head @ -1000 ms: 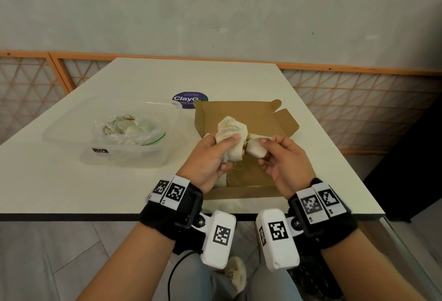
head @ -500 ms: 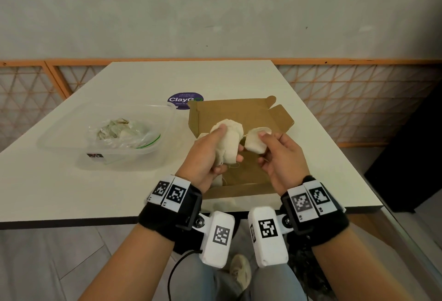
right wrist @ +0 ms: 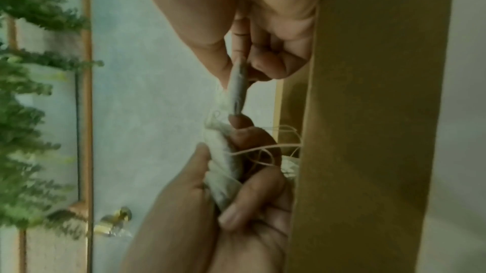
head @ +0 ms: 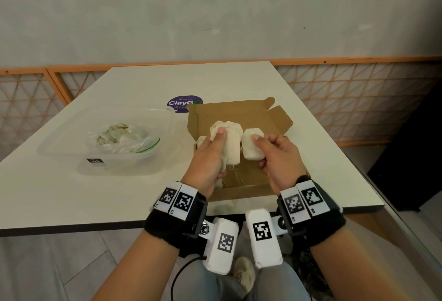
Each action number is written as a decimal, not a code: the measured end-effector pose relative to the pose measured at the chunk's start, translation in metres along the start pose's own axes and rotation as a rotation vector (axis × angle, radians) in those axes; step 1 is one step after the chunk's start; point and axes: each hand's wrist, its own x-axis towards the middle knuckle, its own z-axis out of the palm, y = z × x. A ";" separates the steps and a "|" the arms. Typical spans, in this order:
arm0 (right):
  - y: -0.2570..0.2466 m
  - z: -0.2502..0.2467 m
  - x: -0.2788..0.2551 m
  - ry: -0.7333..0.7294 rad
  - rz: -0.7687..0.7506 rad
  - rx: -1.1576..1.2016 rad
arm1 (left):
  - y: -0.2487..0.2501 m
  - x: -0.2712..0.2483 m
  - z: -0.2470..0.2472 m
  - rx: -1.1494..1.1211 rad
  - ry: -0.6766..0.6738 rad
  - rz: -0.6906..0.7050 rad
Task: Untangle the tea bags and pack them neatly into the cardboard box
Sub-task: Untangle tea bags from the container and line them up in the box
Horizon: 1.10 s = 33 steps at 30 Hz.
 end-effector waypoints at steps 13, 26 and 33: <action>-0.002 0.005 -0.018 -0.251 -0.177 -0.229 | -0.005 -0.001 0.004 0.020 0.028 0.155; -0.003 -0.002 0.001 -0.067 0.054 0.255 | 0.002 -0.004 -0.006 -0.185 -0.155 0.071; 0.003 0.003 0.003 -0.009 -0.025 0.053 | 0.003 -0.011 -0.005 -0.162 -0.216 0.099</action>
